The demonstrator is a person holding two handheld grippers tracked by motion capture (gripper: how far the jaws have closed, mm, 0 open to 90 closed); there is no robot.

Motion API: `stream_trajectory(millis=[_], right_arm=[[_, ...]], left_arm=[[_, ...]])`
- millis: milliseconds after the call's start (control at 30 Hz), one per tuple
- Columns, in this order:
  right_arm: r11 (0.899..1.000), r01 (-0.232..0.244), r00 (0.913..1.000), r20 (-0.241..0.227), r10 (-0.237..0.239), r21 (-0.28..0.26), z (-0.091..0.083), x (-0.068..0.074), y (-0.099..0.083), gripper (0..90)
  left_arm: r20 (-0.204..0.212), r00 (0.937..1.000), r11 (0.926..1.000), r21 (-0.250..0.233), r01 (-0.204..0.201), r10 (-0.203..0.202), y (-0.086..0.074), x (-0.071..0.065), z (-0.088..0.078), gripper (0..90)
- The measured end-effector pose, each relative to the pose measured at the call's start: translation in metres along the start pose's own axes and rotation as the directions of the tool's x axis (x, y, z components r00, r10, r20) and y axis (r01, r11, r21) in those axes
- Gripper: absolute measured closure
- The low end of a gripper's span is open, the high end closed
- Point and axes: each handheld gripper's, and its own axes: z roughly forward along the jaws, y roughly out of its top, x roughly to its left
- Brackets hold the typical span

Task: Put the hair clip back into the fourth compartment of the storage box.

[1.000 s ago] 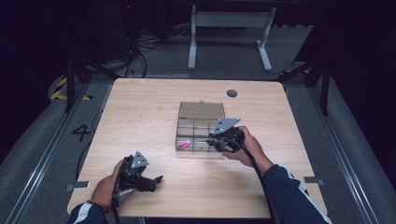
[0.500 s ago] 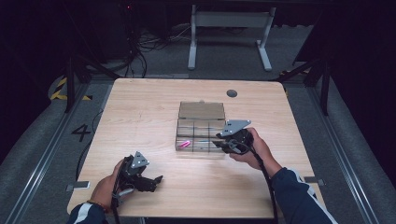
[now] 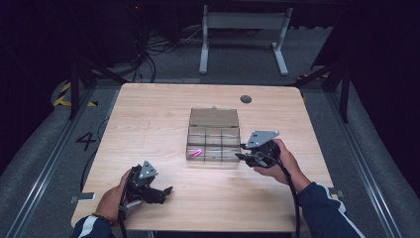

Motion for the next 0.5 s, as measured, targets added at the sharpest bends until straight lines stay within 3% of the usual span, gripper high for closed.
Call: stream_trajectory(millis=[500], right_arm=[[1.000,-0.014,0.9995,0.027,0.014,-0.006,-0.022,-0.005,-0.034,57.5]], left_arm=[[0.001,1.0000,1.0000,0.005,0.000,0.000,0.000,0.000,0.000,0.3]])
